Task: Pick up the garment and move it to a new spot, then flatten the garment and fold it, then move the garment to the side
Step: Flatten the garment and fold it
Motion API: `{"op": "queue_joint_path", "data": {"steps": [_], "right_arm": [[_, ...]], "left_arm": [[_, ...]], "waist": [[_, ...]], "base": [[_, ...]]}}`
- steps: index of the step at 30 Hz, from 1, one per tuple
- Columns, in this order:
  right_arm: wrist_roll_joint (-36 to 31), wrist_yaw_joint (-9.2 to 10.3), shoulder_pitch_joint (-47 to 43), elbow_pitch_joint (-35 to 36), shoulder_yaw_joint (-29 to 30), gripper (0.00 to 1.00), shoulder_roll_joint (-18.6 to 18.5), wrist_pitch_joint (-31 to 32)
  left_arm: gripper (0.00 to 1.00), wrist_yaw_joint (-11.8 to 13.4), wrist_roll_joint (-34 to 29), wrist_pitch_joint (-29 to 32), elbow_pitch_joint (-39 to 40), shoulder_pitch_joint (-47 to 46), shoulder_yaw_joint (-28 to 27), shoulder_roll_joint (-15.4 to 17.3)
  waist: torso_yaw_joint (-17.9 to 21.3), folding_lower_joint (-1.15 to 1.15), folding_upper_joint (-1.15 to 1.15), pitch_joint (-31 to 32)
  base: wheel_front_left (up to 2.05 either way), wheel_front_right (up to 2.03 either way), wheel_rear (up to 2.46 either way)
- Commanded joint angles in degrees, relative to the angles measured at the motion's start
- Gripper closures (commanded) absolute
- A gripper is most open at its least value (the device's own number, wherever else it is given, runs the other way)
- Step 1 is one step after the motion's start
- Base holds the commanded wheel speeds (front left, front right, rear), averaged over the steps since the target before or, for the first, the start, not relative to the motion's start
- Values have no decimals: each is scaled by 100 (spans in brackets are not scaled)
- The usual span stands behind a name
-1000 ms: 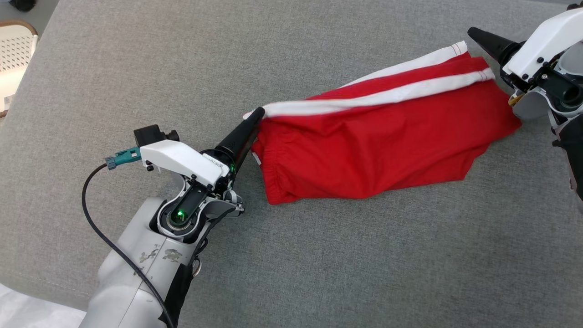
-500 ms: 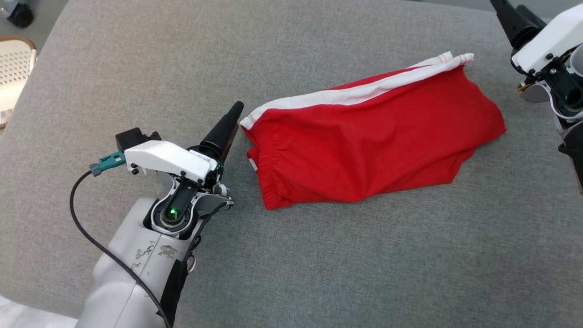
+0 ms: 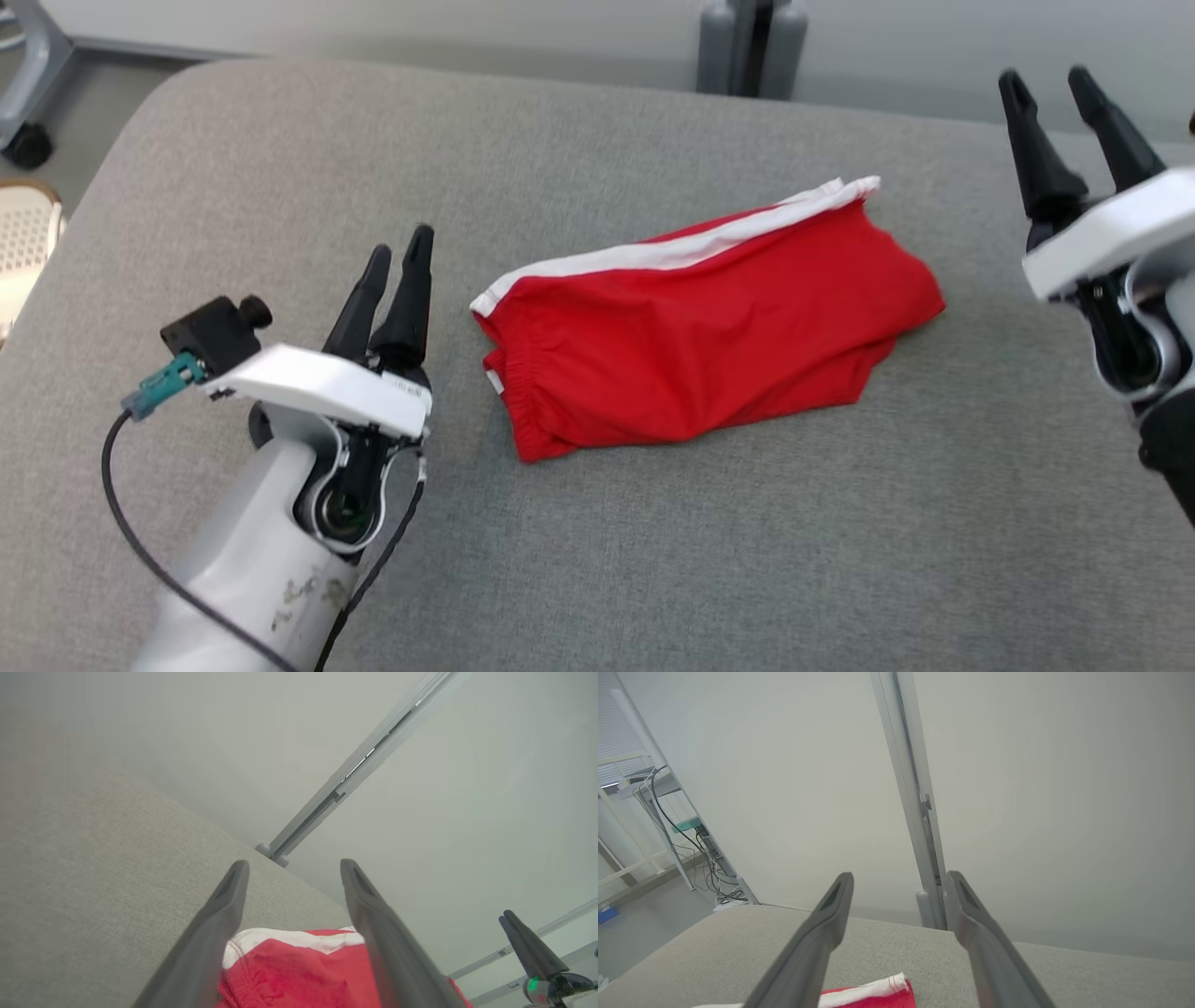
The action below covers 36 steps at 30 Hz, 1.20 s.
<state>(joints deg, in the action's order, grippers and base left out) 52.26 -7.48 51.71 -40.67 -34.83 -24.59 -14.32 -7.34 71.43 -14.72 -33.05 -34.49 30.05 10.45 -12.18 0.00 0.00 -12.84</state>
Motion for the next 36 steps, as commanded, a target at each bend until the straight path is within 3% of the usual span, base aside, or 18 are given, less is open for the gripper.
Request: {"op": "queue_joint_path", "data": {"steps": [1,3,8,14,20,25,29,36], "right_arm": [[-77,-3,-183,56,38,0,-42,-59],[-276,-3,-464,209,177,0,-61,-94],[-1086,-3,-1504,907,1243,0,227,-95],[-2018,-3,-2692,1548,2042,0,821,-96],[-2305,-3,-3250,1572,2217,0,1152,-92],[-2130,-3,-3370,1338,2206,0,1276,-88],[-1275,-3,-3282,937,2174,0,1469,184],[375,-3,-2896,255,2654,0,1731,1269]], "left_arm": [[0,-25,-177,-22,9,132,-25,28],[0,-25,-861,-38,183,272,-504,37],[0,-24,-2879,-38,871,1175,-1709,-393],[0,-24,-4349,-40,1495,2157,-2495,-714],[0,24,-4392,-40,1680,2757,-2541,-736],[0,64,-4383,-41,1638,2922,-2401,-740],[0,65,-4388,-41,1629,2918,-2329,-740],[0,77,-4402,-41,1598,2815,-2235,-741]], "waist": [[114,0,0,215],[151,0,0,347],[263,0,0,634],[385,0,0,917],[445,0,0,1165],[382,0,0,1265],[289,0,0,1252],[60,0,0,1055]], "base": [[0,0,0],[0,0,0],[0,0,0],[0,0,0],[0,0,0],[0,0,0],[0,0,0],[0,0,0]]}}
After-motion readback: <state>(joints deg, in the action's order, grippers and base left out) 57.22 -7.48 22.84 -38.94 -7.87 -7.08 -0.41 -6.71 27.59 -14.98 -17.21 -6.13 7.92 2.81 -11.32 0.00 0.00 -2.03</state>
